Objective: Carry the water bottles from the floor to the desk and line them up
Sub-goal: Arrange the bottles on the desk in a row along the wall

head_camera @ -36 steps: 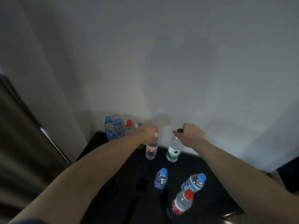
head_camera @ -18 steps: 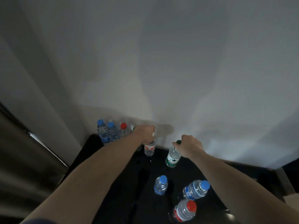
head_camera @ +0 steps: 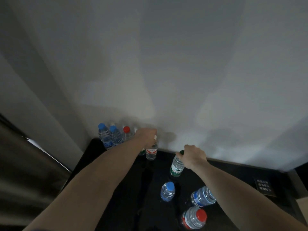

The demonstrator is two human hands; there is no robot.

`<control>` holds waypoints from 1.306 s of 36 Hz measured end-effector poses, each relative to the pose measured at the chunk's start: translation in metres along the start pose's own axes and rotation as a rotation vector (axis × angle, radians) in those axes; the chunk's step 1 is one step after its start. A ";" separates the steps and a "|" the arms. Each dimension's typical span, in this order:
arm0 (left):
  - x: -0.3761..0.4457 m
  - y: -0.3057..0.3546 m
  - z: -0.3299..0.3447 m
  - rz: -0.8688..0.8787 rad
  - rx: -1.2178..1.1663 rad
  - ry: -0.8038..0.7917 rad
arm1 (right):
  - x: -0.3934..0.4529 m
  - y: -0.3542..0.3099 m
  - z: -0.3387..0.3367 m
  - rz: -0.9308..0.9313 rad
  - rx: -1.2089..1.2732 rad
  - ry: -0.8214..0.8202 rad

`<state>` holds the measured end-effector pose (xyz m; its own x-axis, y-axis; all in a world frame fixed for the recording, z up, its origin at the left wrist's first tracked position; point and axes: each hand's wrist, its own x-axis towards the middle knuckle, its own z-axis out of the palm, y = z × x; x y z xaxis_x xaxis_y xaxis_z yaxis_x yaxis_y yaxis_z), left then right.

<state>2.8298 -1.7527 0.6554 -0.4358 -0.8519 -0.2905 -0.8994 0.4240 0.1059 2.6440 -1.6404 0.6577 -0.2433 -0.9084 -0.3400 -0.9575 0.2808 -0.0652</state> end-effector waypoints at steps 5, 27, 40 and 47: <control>0.004 -0.001 -0.002 -0.012 0.017 -0.003 | 0.001 0.002 0.001 -0.014 -0.005 -0.009; 0.008 -0.009 -0.009 -0.091 -0.072 0.053 | 0.035 -0.017 -0.005 -0.108 0.124 -0.040; 0.016 -0.012 -0.009 -0.117 -0.111 0.069 | 0.068 -0.059 -0.009 -0.092 0.172 -0.010; 0.022 -0.011 -0.007 -0.121 -0.086 0.049 | 0.077 -0.068 -0.007 -0.075 0.213 -0.022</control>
<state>2.8298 -1.7784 0.6548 -0.3237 -0.9099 -0.2594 -0.9439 0.2916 0.1549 2.6897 -1.7314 0.6424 -0.1665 -0.9228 -0.3473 -0.9180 0.2737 -0.2870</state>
